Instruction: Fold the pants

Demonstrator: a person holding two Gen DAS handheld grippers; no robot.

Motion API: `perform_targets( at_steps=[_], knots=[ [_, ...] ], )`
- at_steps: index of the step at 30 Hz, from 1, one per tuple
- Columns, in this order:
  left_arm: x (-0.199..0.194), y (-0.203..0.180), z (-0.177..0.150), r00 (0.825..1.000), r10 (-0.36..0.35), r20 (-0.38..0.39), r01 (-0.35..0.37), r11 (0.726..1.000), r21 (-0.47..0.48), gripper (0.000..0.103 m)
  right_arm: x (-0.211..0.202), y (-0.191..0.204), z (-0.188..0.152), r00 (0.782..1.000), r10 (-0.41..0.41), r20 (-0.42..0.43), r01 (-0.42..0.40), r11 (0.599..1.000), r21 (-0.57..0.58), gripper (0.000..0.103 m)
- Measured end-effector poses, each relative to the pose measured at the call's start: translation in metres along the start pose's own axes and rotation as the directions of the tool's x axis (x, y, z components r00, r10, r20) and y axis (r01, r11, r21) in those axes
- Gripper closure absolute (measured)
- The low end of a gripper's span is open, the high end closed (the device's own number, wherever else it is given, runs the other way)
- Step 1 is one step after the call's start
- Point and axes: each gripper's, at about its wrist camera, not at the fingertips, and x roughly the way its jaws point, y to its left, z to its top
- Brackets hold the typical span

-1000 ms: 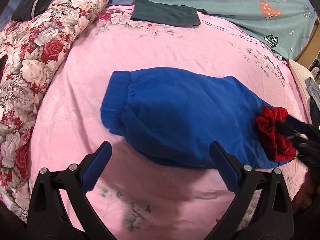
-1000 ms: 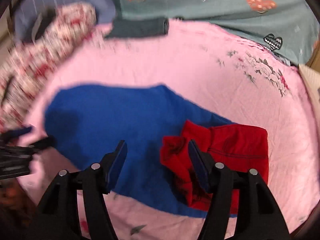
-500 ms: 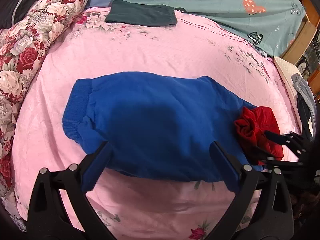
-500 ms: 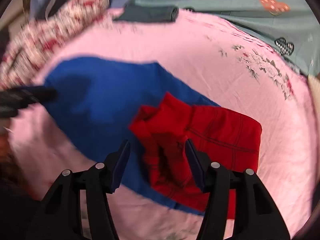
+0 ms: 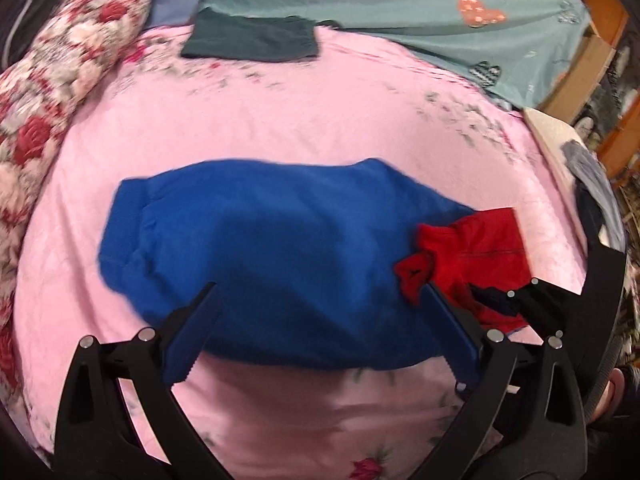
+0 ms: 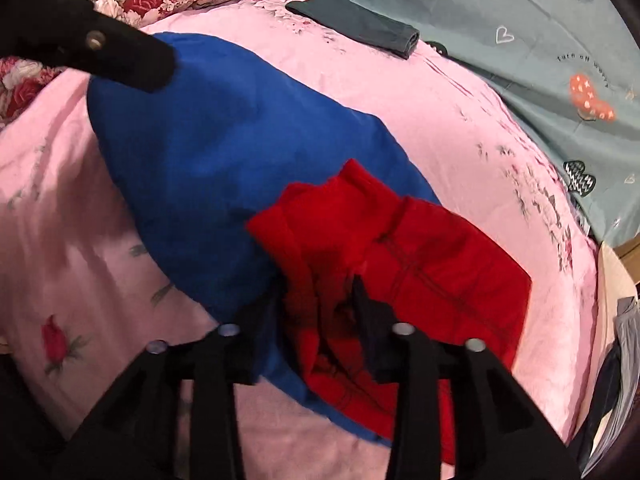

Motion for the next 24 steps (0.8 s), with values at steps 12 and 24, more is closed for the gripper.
perform_targets(
  at_steps=[12, 24],
  knots=[
    [0.079, -0.111, -0.001, 0.966, -0.192, -0.174, 0.233, 0.938, 0.257, 0.071, -0.007, -0.114, -0.062, 0.993, 0.112, -0.029, -0.081, 0.854, 0.514, 0.062],
    [0.046, -0.063, 0.011, 0.987, -0.146, -0.064, 0.154, 0.977, 0.149, 0.035, -0.031, -0.141, -0.074, 0.985, 0.154, 0.072, -0.166, 0.787, 0.594, 0.063]
  ],
)
